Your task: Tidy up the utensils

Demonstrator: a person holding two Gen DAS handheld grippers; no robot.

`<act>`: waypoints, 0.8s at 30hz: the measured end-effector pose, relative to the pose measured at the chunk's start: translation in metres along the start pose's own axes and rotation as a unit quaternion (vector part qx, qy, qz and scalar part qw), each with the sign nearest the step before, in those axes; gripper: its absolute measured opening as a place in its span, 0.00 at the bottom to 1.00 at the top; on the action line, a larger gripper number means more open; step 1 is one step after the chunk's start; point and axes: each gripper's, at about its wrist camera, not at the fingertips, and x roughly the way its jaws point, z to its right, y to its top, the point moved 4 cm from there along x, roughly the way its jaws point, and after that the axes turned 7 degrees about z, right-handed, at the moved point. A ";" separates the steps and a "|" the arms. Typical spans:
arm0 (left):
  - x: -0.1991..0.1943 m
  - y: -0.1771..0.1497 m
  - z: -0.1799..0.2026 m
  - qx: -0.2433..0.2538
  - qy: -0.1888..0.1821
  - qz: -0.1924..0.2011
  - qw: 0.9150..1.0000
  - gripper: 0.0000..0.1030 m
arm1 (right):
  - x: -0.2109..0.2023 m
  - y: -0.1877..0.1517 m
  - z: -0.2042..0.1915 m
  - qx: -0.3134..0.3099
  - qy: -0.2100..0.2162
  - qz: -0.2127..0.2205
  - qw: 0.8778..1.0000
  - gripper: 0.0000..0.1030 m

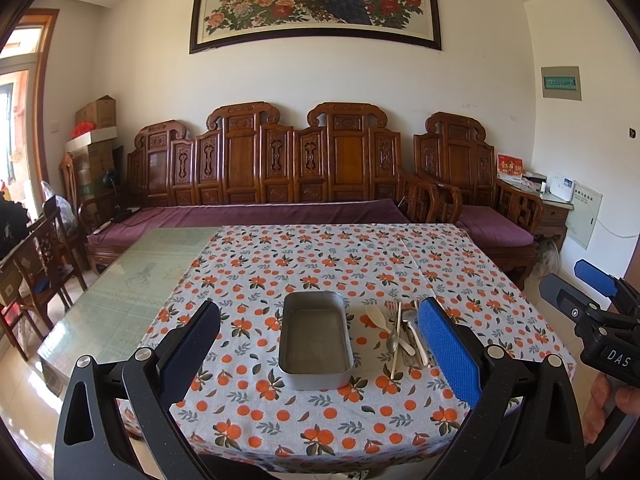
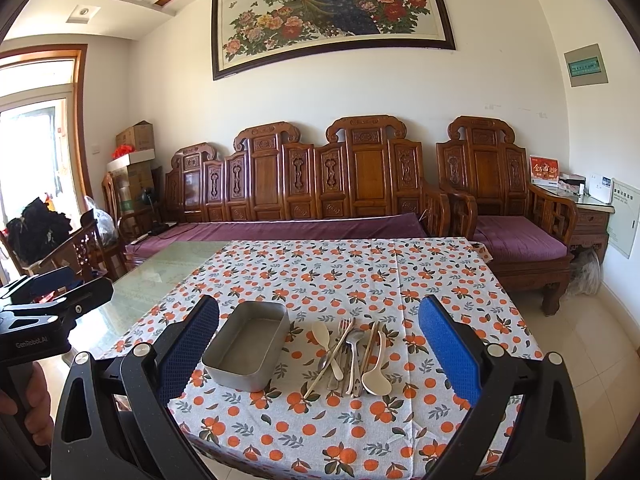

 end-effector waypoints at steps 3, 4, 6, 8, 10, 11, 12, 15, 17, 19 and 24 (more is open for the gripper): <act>0.000 0.002 0.001 0.000 -0.001 0.000 1.000 0.93 | 0.000 0.000 0.000 0.000 0.000 0.000 1.000 0.97; -0.001 0.002 0.001 0.000 -0.001 0.000 1.000 0.93 | 0.000 0.000 0.000 0.000 0.000 0.000 1.000 0.98; -0.001 0.003 0.001 0.000 -0.001 0.000 1.000 0.93 | 0.000 0.000 0.000 0.000 0.000 0.000 1.000 0.98; -0.002 0.004 0.001 0.000 -0.002 0.000 1.000 0.93 | 0.000 0.000 0.000 0.000 0.000 0.000 1.000 0.98; -0.002 0.005 0.001 0.000 -0.003 0.000 1.000 0.93 | 0.000 0.000 0.000 0.000 0.000 0.000 1.000 0.97; -0.002 0.003 0.001 0.000 -0.004 -0.001 1.000 0.93 | 0.000 0.000 0.000 0.001 0.000 -0.001 1.000 0.97; -0.002 0.003 0.000 0.000 -0.004 -0.002 1.000 0.93 | 0.001 -0.001 0.000 0.001 0.001 -0.002 1.000 0.97; 0.002 -0.001 0.000 0.001 -0.005 -0.007 1.000 0.93 | 0.003 -0.004 -0.001 0.001 0.000 -0.006 1.000 0.97; 0.006 -0.005 0.001 0.002 -0.007 -0.012 1.000 0.93 | 0.006 -0.007 0.000 0.001 -0.001 -0.010 1.000 0.97; 0.013 -0.010 0.002 0.004 -0.011 -0.021 1.000 0.93 | 0.012 -0.013 0.004 0.001 -0.003 -0.016 1.000 0.98; 0.030 -0.026 0.009 0.010 -0.032 -0.042 0.999 0.93 | 0.023 -0.025 0.016 0.005 -0.009 -0.033 0.999 0.98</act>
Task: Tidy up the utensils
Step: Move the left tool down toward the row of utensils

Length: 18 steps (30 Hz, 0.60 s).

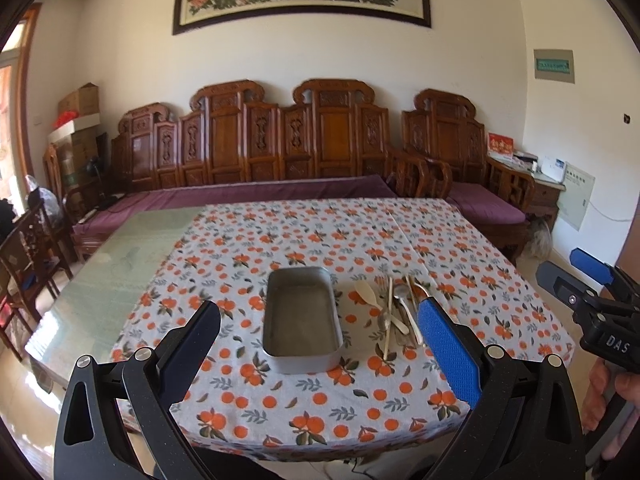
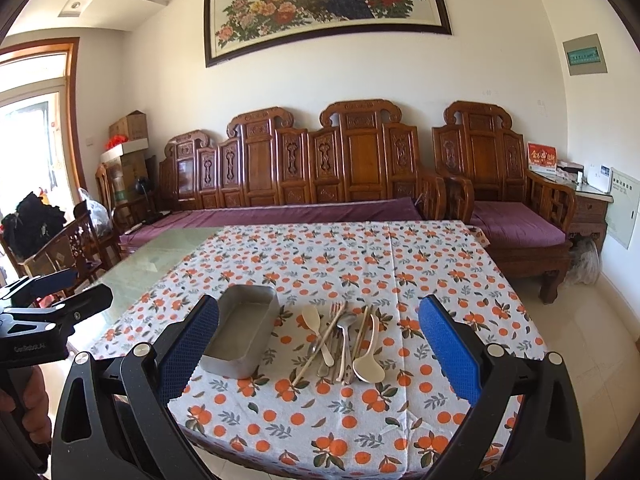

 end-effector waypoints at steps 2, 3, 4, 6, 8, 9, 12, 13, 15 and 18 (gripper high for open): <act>0.007 -0.004 0.003 0.004 -0.007 -0.007 1.000 0.93 | 0.006 -0.005 0.005 0.002 -0.002 -0.007 1.000 0.98; 0.010 -0.006 0.004 0.006 -0.010 -0.009 1.000 0.93 | 0.009 -0.008 0.007 0.002 -0.004 -0.011 1.000 0.98; 0.014 -0.008 0.006 0.009 -0.014 -0.012 1.000 0.93 | 0.011 -0.010 0.010 0.003 -0.005 -0.013 1.000 0.97; 0.023 -0.013 0.009 0.013 -0.023 -0.021 0.999 0.93 | 0.019 -0.016 0.015 0.003 -0.008 -0.020 1.000 0.97; 0.031 -0.018 0.013 0.022 -0.027 -0.030 0.999 0.93 | 0.026 -0.021 0.019 0.003 -0.009 -0.025 1.000 0.97; 0.036 -0.020 0.015 0.030 -0.028 -0.033 0.999 0.93 | 0.029 -0.022 0.022 0.002 -0.010 -0.028 1.000 0.97; 0.046 -0.024 0.020 0.043 -0.033 -0.038 0.998 0.93 | 0.041 -0.029 0.029 0.001 -0.014 -0.039 0.999 0.96; 0.051 -0.025 0.023 0.048 -0.037 -0.041 0.997 0.93 | 0.045 -0.031 0.031 0.001 -0.015 -0.042 0.999 0.95; 0.059 -0.027 0.027 0.056 -0.044 -0.045 0.996 0.93 | 0.054 -0.035 0.037 0.002 -0.017 -0.050 0.999 0.94; 0.071 -0.030 0.033 0.061 -0.059 -0.056 0.995 0.93 | 0.067 -0.039 0.043 0.000 -0.019 -0.061 0.998 0.91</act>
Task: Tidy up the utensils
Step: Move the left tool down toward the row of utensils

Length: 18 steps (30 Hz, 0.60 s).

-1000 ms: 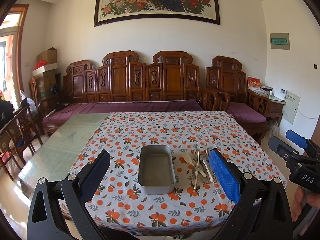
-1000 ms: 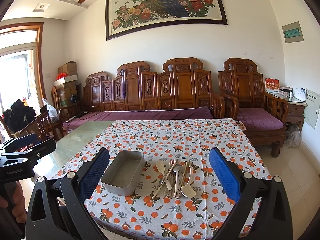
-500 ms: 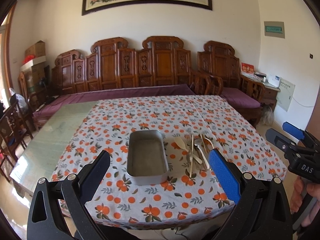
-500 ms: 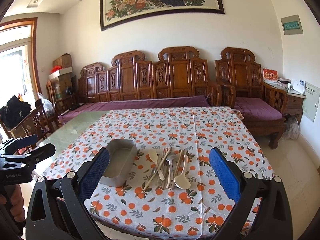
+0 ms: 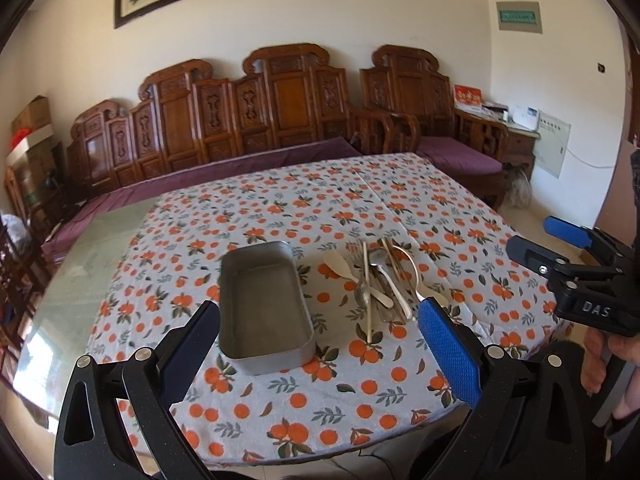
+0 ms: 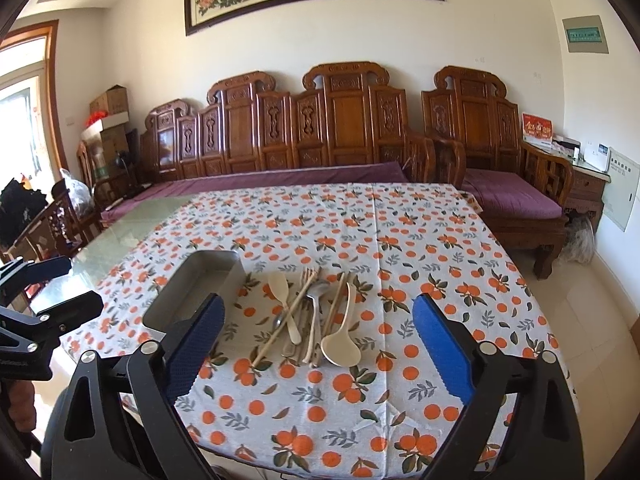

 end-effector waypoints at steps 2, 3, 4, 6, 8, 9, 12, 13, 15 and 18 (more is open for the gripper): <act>0.009 0.001 0.003 0.002 -0.007 -0.008 1.000 0.93 | 0.008 -0.001 0.004 -0.001 -0.002 -0.006 1.000 0.90; 0.015 0.001 0.004 0.004 -0.012 -0.011 1.000 0.92 | 0.013 -0.002 0.007 -0.001 -0.003 -0.009 1.000 0.90; 0.019 0.001 0.006 0.005 -0.016 -0.014 1.000 0.91 | 0.018 -0.002 0.010 -0.001 -0.004 -0.012 1.000 0.89; 0.029 0.002 0.009 0.006 -0.026 -0.024 0.999 0.88 | 0.027 -0.004 0.015 0.001 -0.005 -0.018 1.000 0.88; 0.043 0.001 0.011 0.008 -0.033 -0.034 0.999 0.85 | 0.037 -0.005 0.020 0.003 -0.006 -0.024 1.000 0.87; 0.047 0.000 0.012 0.009 -0.035 -0.037 0.999 0.84 | 0.042 -0.006 0.022 0.003 -0.006 -0.027 1.000 0.85; 0.067 -0.004 0.016 0.010 -0.049 -0.054 0.997 0.78 | 0.058 -0.007 0.026 0.000 -0.004 -0.040 0.999 0.80; 0.073 -0.006 0.017 0.007 -0.053 -0.061 0.997 0.75 | 0.065 -0.007 0.029 -0.001 -0.003 -0.046 0.999 0.78; 0.087 -0.010 0.018 0.004 -0.061 -0.074 0.995 0.72 | 0.074 -0.006 0.032 -0.003 -0.002 -0.052 0.999 0.75; 0.104 -0.015 0.021 0.005 -0.066 -0.085 0.994 0.66 | 0.091 -0.005 0.038 -0.007 -0.003 -0.062 0.998 0.72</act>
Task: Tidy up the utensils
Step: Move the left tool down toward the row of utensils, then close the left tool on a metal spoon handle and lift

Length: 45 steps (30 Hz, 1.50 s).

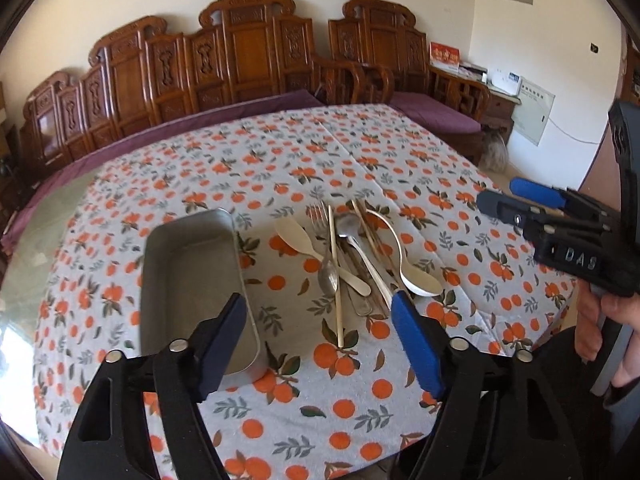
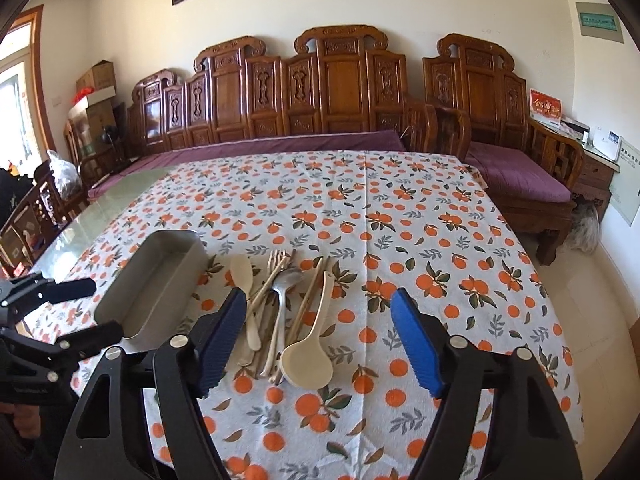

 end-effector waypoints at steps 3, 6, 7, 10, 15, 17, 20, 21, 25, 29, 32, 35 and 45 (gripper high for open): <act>0.021 -0.003 0.002 0.003 -0.003 -0.018 1.000 0.59 | 0.015 0.002 0.005 -0.005 -0.004 -0.007 1.000 0.70; 0.037 -0.003 0.002 0.000 -0.004 -0.029 1.000 0.59 | 0.032 0.002 0.011 -0.005 -0.006 -0.017 1.000 0.69; 0.046 -0.001 0.001 -0.001 -0.003 -0.033 0.999 0.58 | 0.039 0.000 0.013 -0.006 -0.007 -0.022 1.000 0.69; 0.066 0.003 -0.001 -0.003 -0.001 -0.046 0.999 0.56 | 0.057 -0.006 0.018 -0.004 -0.010 -0.037 0.999 0.68; 0.105 0.007 -0.003 -0.006 0.005 -0.073 0.997 0.44 | 0.083 -0.026 0.026 0.010 -0.005 -0.062 0.998 0.68; 0.122 0.007 -0.003 -0.009 0.005 -0.086 0.996 0.41 | 0.091 -0.033 0.027 0.011 -0.001 -0.070 0.997 0.68; 0.140 0.008 -0.005 -0.018 0.002 -0.097 0.995 0.40 | 0.097 -0.039 0.030 0.021 0.006 -0.079 0.997 0.68; 0.146 0.009 -0.005 -0.022 0.000 -0.101 0.995 0.40 | 0.099 -0.041 0.031 0.023 0.009 -0.082 0.996 0.68; 0.164 0.014 -0.008 -0.041 -0.006 -0.113 0.993 0.33 | 0.104 -0.047 0.029 0.023 0.017 -0.090 0.996 0.68; 0.177 0.012 -0.009 -0.047 -0.014 -0.131 0.990 0.32 | 0.106 -0.049 0.029 0.025 0.023 -0.091 0.995 0.68; 0.181 0.005 -0.006 -0.042 -0.018 -0.146 0.988 0.27 | 0.108 -0.048 0.029 0.027 0.025 -0.091 0.995 0.68; 0.181 0.002 -0.005 -0.047 -0.024 -0.148 0.988 0.19 | 0.110 -0.048 0.026 0.025 0.028 -0.091 0.995 0.68; 0.178 0.001 -0.014 -0.068 -0.031 -0.153 0.985 0.08 | 0.114 -0.052 0.023 0.020 0.028 -0.098 0.995 0.68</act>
